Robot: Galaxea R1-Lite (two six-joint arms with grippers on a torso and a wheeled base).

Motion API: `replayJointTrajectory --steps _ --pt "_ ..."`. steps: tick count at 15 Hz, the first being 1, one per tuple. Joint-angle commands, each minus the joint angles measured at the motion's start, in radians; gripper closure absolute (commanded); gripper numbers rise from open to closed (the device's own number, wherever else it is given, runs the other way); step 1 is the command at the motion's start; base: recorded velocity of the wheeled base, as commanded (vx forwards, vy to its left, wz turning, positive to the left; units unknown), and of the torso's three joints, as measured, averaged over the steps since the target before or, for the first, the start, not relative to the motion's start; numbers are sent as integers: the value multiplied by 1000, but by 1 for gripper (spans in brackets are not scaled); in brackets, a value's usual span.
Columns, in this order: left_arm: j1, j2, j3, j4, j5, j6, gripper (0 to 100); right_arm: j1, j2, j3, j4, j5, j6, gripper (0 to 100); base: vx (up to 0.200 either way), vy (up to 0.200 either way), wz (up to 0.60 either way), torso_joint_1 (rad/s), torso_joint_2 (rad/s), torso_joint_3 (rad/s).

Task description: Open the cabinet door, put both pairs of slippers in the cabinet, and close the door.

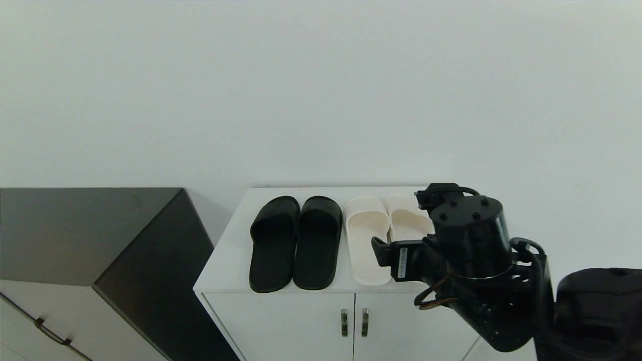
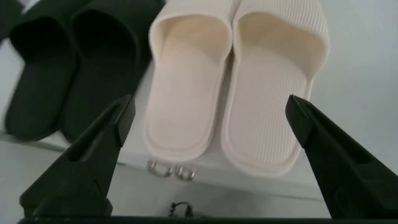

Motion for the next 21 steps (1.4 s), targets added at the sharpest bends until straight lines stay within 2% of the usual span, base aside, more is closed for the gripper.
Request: replayJointTrajectory --steps 1,3,7,12,17,18,21 --pt "0 1 0 0 0 0 100 -25 119 -20 -58 -20 -38 0 0 0 0 0 0 0" --pt "0 1 0 0 0 0 100 -53 174 -57 -85 -53 -52 0 0 0 0 0 0 0" --pt "0 1 0 0 0 0 100 -109 259 -146 -85 -55 -53 0 0 0 0 0 0 0" --pt "1 1 0 0 0 0 100 -135 351 -267 -87 -53 -66 0 0 0 0 0 0 0" --pt "0 1 0 0 0 -1 100 -169 428 -348 -157 -46 -178 0 0 0 0 0 0 0" --pt "0 1 0 1 0 -1 100 -175 435 -353 -160 -44 -195 100 0 0 0 0 0 0" --pt "0 1 0 0 0 -1 100 -180 447 -376 -160 -44 -199 100 0 0 0 0 0 0"
